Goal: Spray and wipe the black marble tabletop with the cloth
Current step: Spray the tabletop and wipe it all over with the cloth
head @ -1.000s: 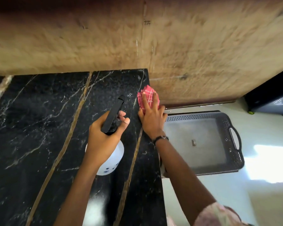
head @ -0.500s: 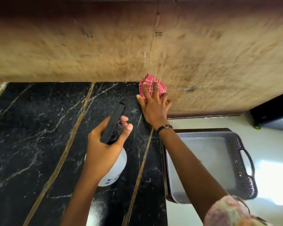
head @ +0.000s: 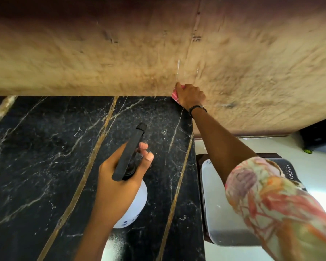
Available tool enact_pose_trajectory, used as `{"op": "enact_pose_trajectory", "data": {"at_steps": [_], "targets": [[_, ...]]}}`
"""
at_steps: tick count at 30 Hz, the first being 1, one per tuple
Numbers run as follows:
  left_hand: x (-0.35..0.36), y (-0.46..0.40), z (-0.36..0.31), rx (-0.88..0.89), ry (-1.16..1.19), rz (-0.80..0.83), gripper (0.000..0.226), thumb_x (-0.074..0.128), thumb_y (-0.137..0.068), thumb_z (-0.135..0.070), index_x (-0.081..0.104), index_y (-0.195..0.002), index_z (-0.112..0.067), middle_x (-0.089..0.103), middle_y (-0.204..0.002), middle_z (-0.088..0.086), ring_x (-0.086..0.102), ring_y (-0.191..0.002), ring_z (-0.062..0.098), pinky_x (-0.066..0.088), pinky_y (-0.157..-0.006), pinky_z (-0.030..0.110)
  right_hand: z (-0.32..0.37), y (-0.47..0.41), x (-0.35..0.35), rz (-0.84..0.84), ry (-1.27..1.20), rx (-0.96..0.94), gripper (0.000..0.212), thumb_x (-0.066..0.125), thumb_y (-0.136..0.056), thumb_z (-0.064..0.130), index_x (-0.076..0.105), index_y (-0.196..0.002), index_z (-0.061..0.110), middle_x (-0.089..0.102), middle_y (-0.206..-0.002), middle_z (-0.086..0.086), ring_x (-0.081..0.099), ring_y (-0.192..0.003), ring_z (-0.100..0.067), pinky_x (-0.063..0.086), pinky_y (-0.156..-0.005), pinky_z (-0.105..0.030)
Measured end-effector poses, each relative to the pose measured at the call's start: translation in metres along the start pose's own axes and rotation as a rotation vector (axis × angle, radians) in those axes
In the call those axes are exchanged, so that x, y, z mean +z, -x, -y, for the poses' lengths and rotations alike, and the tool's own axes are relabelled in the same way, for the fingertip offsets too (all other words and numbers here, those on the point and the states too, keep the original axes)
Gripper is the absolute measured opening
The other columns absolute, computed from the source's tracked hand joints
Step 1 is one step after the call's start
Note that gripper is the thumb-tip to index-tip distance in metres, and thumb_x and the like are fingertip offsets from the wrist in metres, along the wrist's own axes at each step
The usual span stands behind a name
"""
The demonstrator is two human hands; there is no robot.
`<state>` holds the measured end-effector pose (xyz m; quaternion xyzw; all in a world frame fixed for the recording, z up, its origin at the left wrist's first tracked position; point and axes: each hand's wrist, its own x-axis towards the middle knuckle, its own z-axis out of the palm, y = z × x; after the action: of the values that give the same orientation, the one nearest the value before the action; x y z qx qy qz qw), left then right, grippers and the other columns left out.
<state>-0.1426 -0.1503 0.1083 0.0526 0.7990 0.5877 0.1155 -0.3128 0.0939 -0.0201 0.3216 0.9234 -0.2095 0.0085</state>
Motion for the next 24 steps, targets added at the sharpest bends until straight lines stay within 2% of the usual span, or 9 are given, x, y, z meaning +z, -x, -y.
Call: {"op": "enact_pose_trajectory", "data": {"at_steps": [2,6,9,11,14,16,19,24], "targets": [[-0.004,0.001,0.001,-0.003,0.003,-0.004,0.016,0.065,-0.077,-0.027,0.066,-0.093,-0.025,0.068,-0.094,-0.019,0.063,-0.087,-0.008,0.041,-0.074,-0.002,0.003,0.006,0.0,-0.041,0.007,-0.006,0.054,0.029,-0.099,0.049,0.057,-0.117,0.008,0.063,-0.116,-0.019,0.06,-0.105,-0.038,0.044,-0.08,-0.038],[-0.011,0.0,0.003,-0.018,0.019,-0.019,0.018,0.065,-0.076,-0.03,0.066,-0.093,-0.025,0.069,-0.088,-0.018,0.063,-0.074,-0.007,0.043,-0.07,0.001,-0.009,0.047,0.011,-0.184,0.096,-0.215,0.055,0.026,-0.098,0.054,0.037,-0.135,0.015,0.051,-0.128,-0.018,0.053,-0.108,-0.041,0.052,-0.081,-0.052],[-0.016,-0.001,0.007,-0.037,0.043,-0.03,0.019,0.066,-0.075,-0.028,0.067,-0.094,-0.023,0.07,-0.08,-0.016,0.064,-0.071,-0.007,0.045,-0.068,0.002,-0.012,0.037,0.01,-0.169,0.091,-0.246,0.049,0.028,-0.098,0.051,0.043,-0.128,0.015,0.053,-0.123,-0.017,0.055,-0.105,-0.04,0.052,-0.081,-0.051],[-0.02,0.0,0.008,-0.043,0.051,-0.036,0.018,0.067,-0.076,-0.026,0.068,-0.094,-0.023,0.069,-0.075,-0.015,0.06,-0.059,-0.007,0.045,-0.063,0.004,-0.005,0.013,0.007,-0.076,0.055,-0.165,0.05,0.028,-0.099,0.048,0.053,-0.12,0.01,0.061,-0.116,-0.019,0.059,-0.103,-0.039,0.048,-0.084,-0.042],[-0.031,0.001,0.01,-0.042,0.065,-0.06,0.018,0.067,-0.077,-0.024,0.068,-0.095,-0.022,0.07,-0.077,-0.013,0.058,-0.055,-0.006,0.044,-0.06,0.004,0.004,-0.001,0.002,-0.04,0.023,-0.052,0.053,0.029,-0.099,0.048,0.06,-0.116,0.008,0.065,-0.113,-0.02,0.06,-0.104,-0.039,0.045,-0.086,-0.04],[-0.041,0.004,0.011,-0.038,0.066,-0.068,0.019,0.066,-0.078,-0.022,0.067,-0.096,-0.019,0.068,-0.069,-0.015,0.057,-0.054,-0.006,0.043,-0.06,0.004,0.003,0.015,0.007,-0.136,0.081,-0.179,0.047,0.029,-0.099,0.045,0.055,-0.12,0.011,0.063,-0.117,-0.016,0.058,-0.105,-0.038,0.044,-0.087,-0.042],[-0.057,0.007,0.015,-0.039,0.085,-0.097,0.024,0.065,-0.076,-0.023,0.067,-0.098,-0.015,0.06,-0.054,-0.019,0.056,-0.051,-0.007,0.041,-0.057,0.002,0.001,0.045,0.016,-0.251,0.196,-0.399,0.043,0.027,-0.1,0.044,0.046,-0.133,0.022,0.06,-0.122,-0.008,0.052,-0.111,-0.036,0.037,-0.098,-0.046],[-0.091,0.01,0.024,-0.031,0.099,-0.127,0.024,0.064,-0.076,-0.022,0.067,-0.098,-0.013,0.058,-0.05,-0.019,0.054,-0.05,-0.008,0.04,-0.056,0.0,0.029,0.065,0.025,-0.162,0.18,-0.486,0.055,0.021,-0.1,0.047,0.031,-0.145,0.018,0.052,-0.136,-0.009,0.042,-0.125,-0.036,0.024,-0.111,-0.05]]}}
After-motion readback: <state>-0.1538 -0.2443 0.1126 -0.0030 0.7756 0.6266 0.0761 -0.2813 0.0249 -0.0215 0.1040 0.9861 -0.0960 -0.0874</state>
